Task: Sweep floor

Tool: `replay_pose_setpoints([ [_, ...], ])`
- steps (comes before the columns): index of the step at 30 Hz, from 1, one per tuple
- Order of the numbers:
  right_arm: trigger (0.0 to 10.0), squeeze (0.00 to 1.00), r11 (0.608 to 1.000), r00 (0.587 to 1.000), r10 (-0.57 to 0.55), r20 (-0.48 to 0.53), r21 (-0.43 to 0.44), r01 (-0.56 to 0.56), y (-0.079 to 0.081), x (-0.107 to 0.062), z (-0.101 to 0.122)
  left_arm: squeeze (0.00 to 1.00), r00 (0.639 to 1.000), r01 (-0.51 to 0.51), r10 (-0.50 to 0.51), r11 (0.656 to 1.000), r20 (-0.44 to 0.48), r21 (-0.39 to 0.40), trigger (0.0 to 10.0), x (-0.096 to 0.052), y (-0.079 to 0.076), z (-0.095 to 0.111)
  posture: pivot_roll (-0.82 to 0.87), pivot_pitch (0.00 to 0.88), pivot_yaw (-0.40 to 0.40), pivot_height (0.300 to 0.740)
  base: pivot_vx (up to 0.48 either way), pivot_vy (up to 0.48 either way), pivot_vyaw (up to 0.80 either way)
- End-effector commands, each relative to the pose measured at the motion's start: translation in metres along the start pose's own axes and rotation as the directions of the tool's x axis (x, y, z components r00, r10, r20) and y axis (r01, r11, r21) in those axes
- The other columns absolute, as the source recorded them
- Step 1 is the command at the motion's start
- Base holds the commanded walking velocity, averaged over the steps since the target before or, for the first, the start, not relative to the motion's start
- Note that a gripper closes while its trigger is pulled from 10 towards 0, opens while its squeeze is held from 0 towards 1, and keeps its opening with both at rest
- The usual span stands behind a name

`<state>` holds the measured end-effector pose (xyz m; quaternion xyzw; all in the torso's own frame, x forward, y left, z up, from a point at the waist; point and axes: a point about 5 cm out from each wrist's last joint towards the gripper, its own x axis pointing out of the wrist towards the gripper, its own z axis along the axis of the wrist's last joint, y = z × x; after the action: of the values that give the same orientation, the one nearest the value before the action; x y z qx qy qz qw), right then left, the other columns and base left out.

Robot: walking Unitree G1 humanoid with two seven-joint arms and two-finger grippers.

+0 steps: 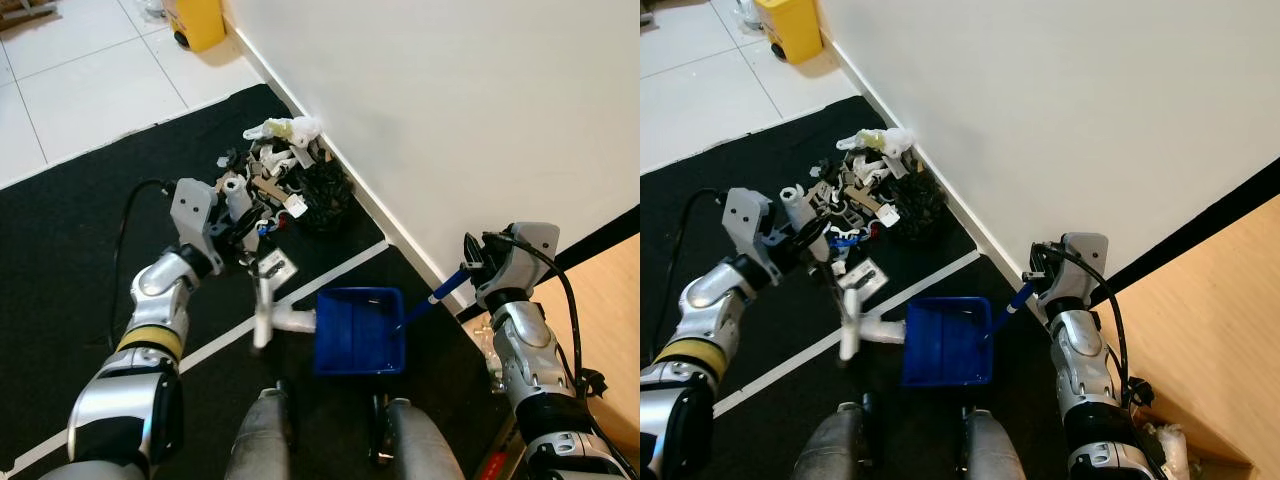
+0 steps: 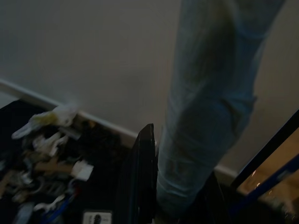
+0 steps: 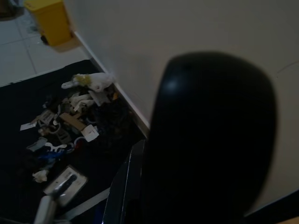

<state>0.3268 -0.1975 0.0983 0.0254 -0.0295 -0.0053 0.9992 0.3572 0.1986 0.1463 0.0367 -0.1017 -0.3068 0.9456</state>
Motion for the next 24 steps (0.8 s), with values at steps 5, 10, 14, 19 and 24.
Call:
replay_pose_setpoints([
  [5,10.0,0.0,1.0,1.0,-0.007,0.001,0.001,0.007,-0.002,-0.001,-0.001,0.02,0.997,0.028,-0.022,0.996,0.077,-0.08,10.0,0.014,-0.013,0.002,-0.01,0.276,-0.041,0.74,0.0,0.0,0.0],
  [10,10.0,0.0,1.0,1.0,-0.012,0.001,0.004,0.012,-0.002,-0.001,-0.002,0.03,0.995,0.015,-0.003,0.993,0.097,-0.117,10.0,0.017,-0.018,0.0,0.0,0.279,-0.037,0.74,0.0,0.0,0.0],
  [14,10.0,0.0,1.0,1.0,-0.017,-0.001,0.004,0.017,-0.004,-0.002,-0.002,0.03,0.992,0.04,-0.022,0.988,0.125,-0.147,10.0,0.021,-0.023,0.001,0.0,0.28,-0.034,0.74,0.0,0.0,0.0],
  [19,10.0,0.0,1.0,1.0,-0.03,0.003,0.004,0.03,-0.006,-0.003,-0.001,0.01,0.98,0.071,-0.043,0.987,0.192,-0.145,10.0,0.024,-0.019,0.016,0.01,0.278,-0.025,0.74,0.0,0.0,0.0],
  [24,10.0,0.0,0.999,0.999,-0.041,0.023,0.014,0.041,-0.009,-0.003,0.004,0.0,0.968,0.05,-0.012,0.988,0.25,-0.144,10.0,0.02,-0.009,0.033,0.02,0.275,-0.014,0.74,0.0,0.0,0.0],
])
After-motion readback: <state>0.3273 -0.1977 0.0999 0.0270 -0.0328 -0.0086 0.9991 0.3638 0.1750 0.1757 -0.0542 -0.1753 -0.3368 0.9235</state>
